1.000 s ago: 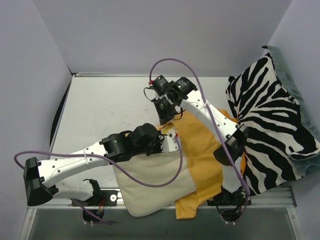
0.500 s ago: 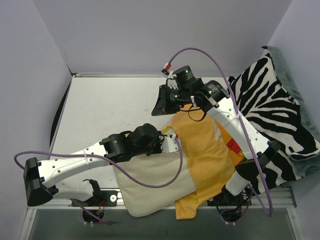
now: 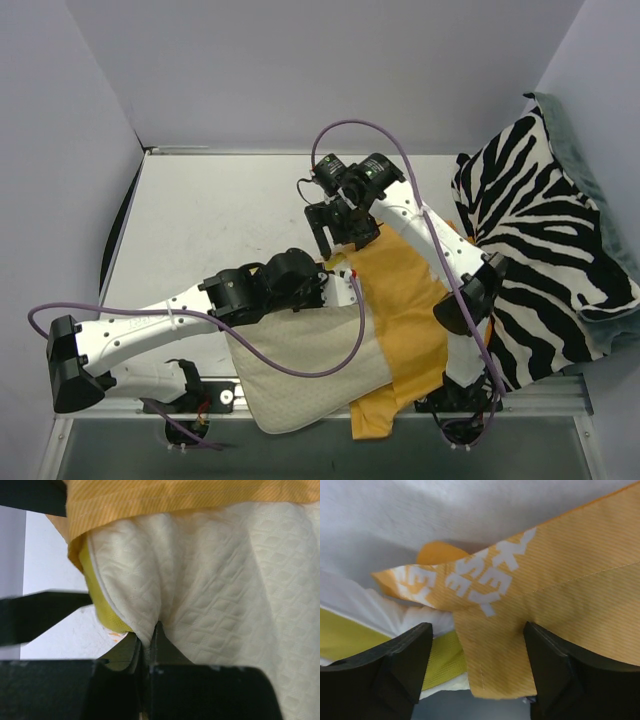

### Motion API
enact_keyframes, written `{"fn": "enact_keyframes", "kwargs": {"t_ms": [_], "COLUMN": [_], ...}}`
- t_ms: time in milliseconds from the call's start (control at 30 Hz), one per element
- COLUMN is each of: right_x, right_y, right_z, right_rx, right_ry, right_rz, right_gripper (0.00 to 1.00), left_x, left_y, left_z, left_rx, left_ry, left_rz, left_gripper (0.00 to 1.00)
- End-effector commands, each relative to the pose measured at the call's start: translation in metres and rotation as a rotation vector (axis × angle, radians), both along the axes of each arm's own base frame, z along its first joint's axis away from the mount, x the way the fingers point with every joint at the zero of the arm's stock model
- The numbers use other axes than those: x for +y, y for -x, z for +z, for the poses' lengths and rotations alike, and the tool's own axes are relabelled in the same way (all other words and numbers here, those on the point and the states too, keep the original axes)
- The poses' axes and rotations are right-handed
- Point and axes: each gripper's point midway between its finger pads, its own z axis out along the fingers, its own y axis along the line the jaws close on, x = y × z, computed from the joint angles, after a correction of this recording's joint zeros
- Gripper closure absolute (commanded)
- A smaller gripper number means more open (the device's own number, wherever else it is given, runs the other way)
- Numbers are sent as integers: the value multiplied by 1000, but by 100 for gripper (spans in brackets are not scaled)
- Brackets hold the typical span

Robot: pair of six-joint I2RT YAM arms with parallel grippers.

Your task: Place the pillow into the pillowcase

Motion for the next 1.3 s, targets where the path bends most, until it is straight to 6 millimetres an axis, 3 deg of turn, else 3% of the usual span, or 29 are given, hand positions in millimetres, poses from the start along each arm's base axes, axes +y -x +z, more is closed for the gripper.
{"fn": "enact_keyframes", "kwargs": {"t_ms": [0,33,67,133,167,267,333,367,400,467,600,667,800,967,1033,1100,1267], "right_x": [-52,-52,-52,-39,-32,7,43,50,68,82,120,128,138,148,150,148,150], "right_y": [16,14,12,6,4,7,15,24,20,36,48,59,53,43,32,11,-41], "right_z": [-18,-19,-15,2,6,36,55,59,68,70,86,95,104,133,126,94,10], "right_rx": [31,22,8,-32,-35,-33,9,39,33,116,221,273,275,254,241,265,262], "right_ry": [257,261,252,171,141,-80,-285,-344,-438,-546,-774,-840,-987,-1133,-1109,-1043,-902], "right_rz": [28,25,17,10,2,20,27,23,10,27,59,57,15,-29,-64,-130,-263], "right_gripper": [32,40,57,71,84,97,100,100,100,100,100,100,100,100,100,100,100], "left_x": [-10,-10,-10,-11,-12,-16,-20,-21,-22,-25,-26,-24,-12,3,15,29,87], "left_y": [-1,-1,-1,0,-1,-3,-5,-7,-9,-13,-20,-24,-32,-35,-45,-54,-96], "left_z": [45,45,43,41,39,39,41,41,43,46,57,65,75,67,56,35,-8], "left_rx": [-86,-86,-85,-82,-79,-87,-95,-103,-109,-126,-155,-176,-223,-226,-203,-141,-59], "left_ry": [110,110,106,106,100,104,114,112,116,131,182,220,276,291,306,326,410], "left_rz": [-35,-35,-35,-39,-39,-39,-39,-35,-32,-17,23,49,125,187,248,329,655], "left_gripper": [100,100,100,100,100,100,100,100,100,100,100,100,100,100,100,100,100]}}
